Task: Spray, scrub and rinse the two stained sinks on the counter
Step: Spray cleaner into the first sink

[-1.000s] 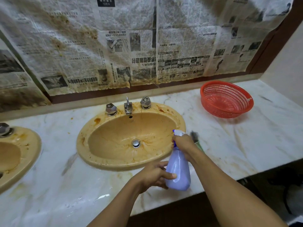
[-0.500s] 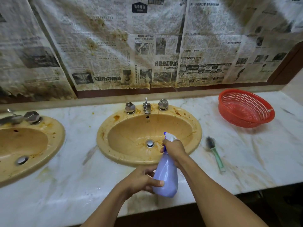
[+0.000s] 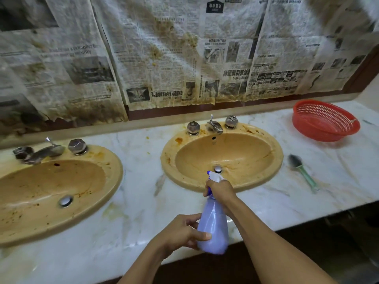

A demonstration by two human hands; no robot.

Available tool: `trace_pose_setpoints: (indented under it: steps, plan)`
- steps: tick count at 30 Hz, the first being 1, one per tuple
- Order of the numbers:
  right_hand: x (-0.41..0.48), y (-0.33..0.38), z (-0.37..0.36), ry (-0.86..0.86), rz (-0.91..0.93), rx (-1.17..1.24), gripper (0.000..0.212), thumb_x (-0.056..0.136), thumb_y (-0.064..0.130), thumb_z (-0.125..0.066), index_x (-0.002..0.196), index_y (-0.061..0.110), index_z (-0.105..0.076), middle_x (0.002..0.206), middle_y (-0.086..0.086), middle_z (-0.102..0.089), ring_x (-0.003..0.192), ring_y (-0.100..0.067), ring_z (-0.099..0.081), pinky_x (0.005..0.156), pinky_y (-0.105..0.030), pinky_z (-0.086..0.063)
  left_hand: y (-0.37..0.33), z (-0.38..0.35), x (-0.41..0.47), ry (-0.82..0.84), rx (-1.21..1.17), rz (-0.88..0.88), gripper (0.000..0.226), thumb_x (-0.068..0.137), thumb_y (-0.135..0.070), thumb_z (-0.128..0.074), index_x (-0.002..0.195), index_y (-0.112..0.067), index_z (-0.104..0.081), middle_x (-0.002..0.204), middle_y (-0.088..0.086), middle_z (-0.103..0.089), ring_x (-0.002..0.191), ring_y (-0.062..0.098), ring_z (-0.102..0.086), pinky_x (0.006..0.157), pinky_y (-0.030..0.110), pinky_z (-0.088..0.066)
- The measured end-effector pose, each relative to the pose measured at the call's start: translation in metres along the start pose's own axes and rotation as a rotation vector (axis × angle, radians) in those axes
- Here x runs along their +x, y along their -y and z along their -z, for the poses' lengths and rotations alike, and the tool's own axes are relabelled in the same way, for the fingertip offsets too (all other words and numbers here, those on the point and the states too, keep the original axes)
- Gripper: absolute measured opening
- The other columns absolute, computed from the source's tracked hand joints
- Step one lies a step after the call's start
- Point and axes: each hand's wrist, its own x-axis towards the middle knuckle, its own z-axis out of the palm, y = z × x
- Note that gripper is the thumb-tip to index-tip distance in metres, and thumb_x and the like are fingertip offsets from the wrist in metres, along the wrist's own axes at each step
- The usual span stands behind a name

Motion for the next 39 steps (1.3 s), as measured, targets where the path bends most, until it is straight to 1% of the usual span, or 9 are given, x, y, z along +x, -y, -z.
trace_pose_setpoints:
  steps: [4,11,14,16,24,29,33,36,39]
  plan:
    - [-0.023,0.004,-0.012,0.056,0.001,-0.005,0.007,0.103,0.02,-0.053,0.106,0.015,-0.058,0.079,-0.014,-0.071,0.068,-0.012,-0.065,0.064,-0.025,-0.045,0.008,0.011,-0.017,0.041,0.007,0.007,0.039,0.086,-0.01,-0.079,0.119,-0.029,-0.078,0.096,0.003,-0.07,0.09,0.024,-0.071,0.097,0.049,-0.058]
    - [-0.02,0.005,-0.003,-0.133,-0.082,-0.138,0.012,0.095,0.018,-0.052,0.092,0.009,-0.06,0.062,-0.01,-0.068,0.052,-0.013,-0.06,0.061,-0.026,-0.046,0.002,0.008,-0.012,0.12,-0.001,0.024,0.037,0.086,-0.018,-0.079,0.122,-0.024,-0.077,0.109,0.012,-0.075,0.113,0.043,-0.068,0.101,0.051,-0.056]
    - [-0.011,0.01,0.008,-0.078,-0.066,-0.151,0.018,0.097,0.022,-0.058,0.088,0.007,-0.063,0.074,-0.015,-0.07,0.065,-0.02,-0.061,0.069,-0.032,-0.049,-0.005,0.001,-0.001,0.149,-0.003,0.025,0.035,0.088,-0.019,-0.078,0.123,-0.023,-0.076,0.116,0.014,-0.075,0.113,0.041,-0.068,0.1,0.049,-0.057]
    - [-0.005,0.012,0.018,-0.088,-0.084,-0.16,0.018,0.098,0.025,-0.063,0.089,0.01,-0.062,0.072,-0.01,-0.064,0.065,-0.021,-0.057,0.062,-0.028,-0.045,-0.012,-0.005,0.007,0.17,0.0,0.034,0.032,0.091,-0.02,-0.077,0.122,-0.02,-0.076,0.116,0.012,-0.076,0.112,0.039,-0.069,0.099,0.047,-0.058]
    - [0.022,0.016,0.061,-0.182,-0.163,-0.169,0.012,0.086,0.008,-0.055,0.076,0.008,-0.06,0.064,-0.011,-0.066,0.06,-0.025,-0.058,0.061,-0.029,-0.045,-0.027,-0.03,0.053,0.201,-0.005,0.036,0.037,0.088,-0.022,-0.079,0.125,-0.02,-0.073,0.117,0.016,-0.074,0.108,0.04,-0.071,0.098,0.051,-0.058]
    - [0.037,0.015,0.088,-0.048,-0.167,-0.114,0.01,0.098,0.023,-0.061,0.099,0.014,-0.062,0.076,-0.014,-0.074,0.066,-0.017,-0.063,0.066,-0.026,-0.051,-0.038,-0.044,0.077,0.199,0.019,0.055,0.031,0.09,-0.02,-0.078,0.121,-0.022,-0.076,0.104,0.003,-0.077,0.097,0.024,-0.074,0.097,0.042,-0.059]
    - [0.05,0.01,0.108,-0.139,-0.164,-0.039,0.021,0.094,0.01,-0.052,0.111,0.013,-0.064,0.075,-0.011,-0.067,0.062,-0.024,-0.065,0.073,-0.038,-0.054,-0.048,-0.057,0.093,0.239,0.035,0.062,0.03,0.092,-0.018,-0.075,0.122,-0.019,-0.075,0.095,0.0,-0.074,0.074,0.012,-0.069,0.082,0.033,-0.058]
    - [0.051,0.012,0.122,-0.246,-0.165,-0.143,0.045,0.083,0.013,-0.045,0.12,0.033,-0.061,0.074,-0.004,-0.066,0.069,-0.024,-0.062,0.073,-0.035,-0.052,-0.053,-0.063,0.104,0.283,0.022,0.082,0.032,0.092,-0.018,-0.074,0.125,-0.019,-0.073,0.099,0.003,-0.074,0.077,0.017,-0.066,0.084,0.032,-0.054]
    - [0.049,0.013,0.133,-0.232,-0.183,-0.211,0.041,0.083,0.014,-0.045,0.115,0.037,-0.057,0.076,-0.006,-0.067,0.075,-0.027,-0.064,0.081,-0.041,-0.056,-0.056,-0.067,0.112,0.317,0.029,0.084,0.033,0.093,-0.019,-0.074,0.125,-0.017,-0.073,0.097,0.006,-0.072,0.075,0.019,-0.064,0.079,0.029,-0.053]
